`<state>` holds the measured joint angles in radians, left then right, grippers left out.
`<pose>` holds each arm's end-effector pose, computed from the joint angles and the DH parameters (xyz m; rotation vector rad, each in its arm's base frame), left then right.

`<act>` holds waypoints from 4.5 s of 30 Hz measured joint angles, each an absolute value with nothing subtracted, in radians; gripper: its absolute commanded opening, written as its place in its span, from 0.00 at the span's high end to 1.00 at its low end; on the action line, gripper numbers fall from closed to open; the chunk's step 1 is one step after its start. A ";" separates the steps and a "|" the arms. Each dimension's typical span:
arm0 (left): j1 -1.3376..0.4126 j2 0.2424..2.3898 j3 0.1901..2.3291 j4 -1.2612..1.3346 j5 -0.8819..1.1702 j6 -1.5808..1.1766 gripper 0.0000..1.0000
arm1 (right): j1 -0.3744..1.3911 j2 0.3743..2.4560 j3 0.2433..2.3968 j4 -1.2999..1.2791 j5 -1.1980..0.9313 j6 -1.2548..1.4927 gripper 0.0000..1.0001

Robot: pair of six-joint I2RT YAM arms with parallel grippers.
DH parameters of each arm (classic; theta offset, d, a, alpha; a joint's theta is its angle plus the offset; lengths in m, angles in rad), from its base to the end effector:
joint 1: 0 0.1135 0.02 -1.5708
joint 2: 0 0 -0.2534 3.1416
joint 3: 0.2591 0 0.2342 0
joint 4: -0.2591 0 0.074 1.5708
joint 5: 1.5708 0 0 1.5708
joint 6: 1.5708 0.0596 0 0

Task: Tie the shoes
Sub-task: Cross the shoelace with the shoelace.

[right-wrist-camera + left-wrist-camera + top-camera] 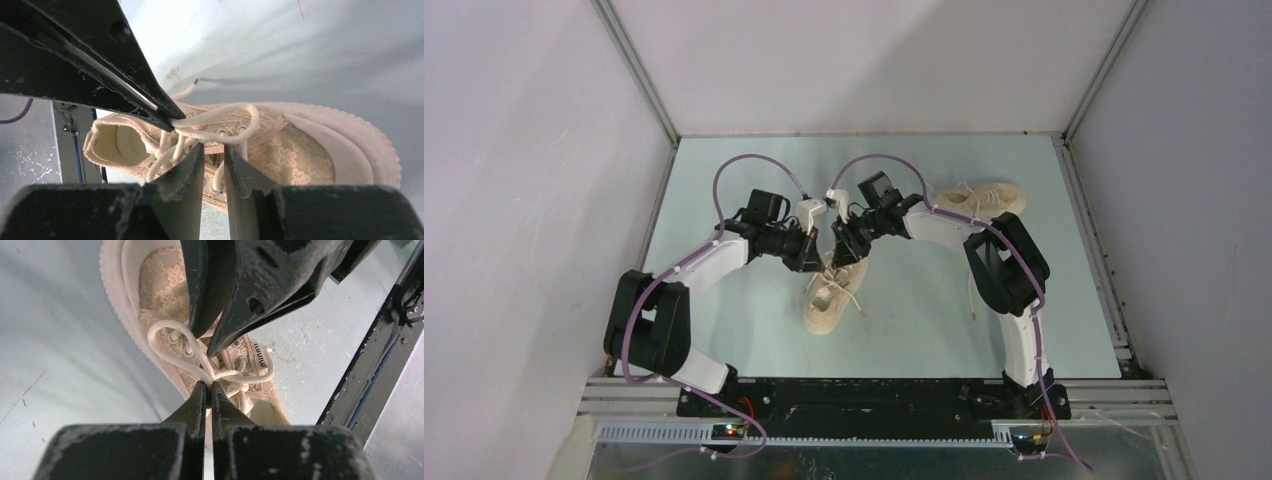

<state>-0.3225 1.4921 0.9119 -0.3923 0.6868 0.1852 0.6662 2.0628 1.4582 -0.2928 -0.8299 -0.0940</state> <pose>0.2630 -0.1277 0.1930 0.8746 2.2978 -0.9235 0.3119 0.3011 0.1682 -1.2532 2.1239 1.2708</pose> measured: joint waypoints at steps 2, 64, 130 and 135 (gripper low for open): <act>-0.322 1.492 0.912 -0.403 0.685 0.186 0.97 | 0.668 2.063 1.463 -0.309 -0.812 -0.102 0.76; -0.317 1.536 0.895 -0.361 0.710 0.121 1.00 | 0.680 2.098 1.497 -0.356 -0.815 -0.013 0.72; -0.238 1.558 0.881 -0.342 0.822 -0.070 0.60 | 0.787 1.969 1.424 -0.318 -0.588 -0.080 0.89; -0.236 1.558 0.881 -0.348 0.849 -0.062 0.55 | 0.768 1.969 1.418 -0.309 -0.641 -0.060 0.80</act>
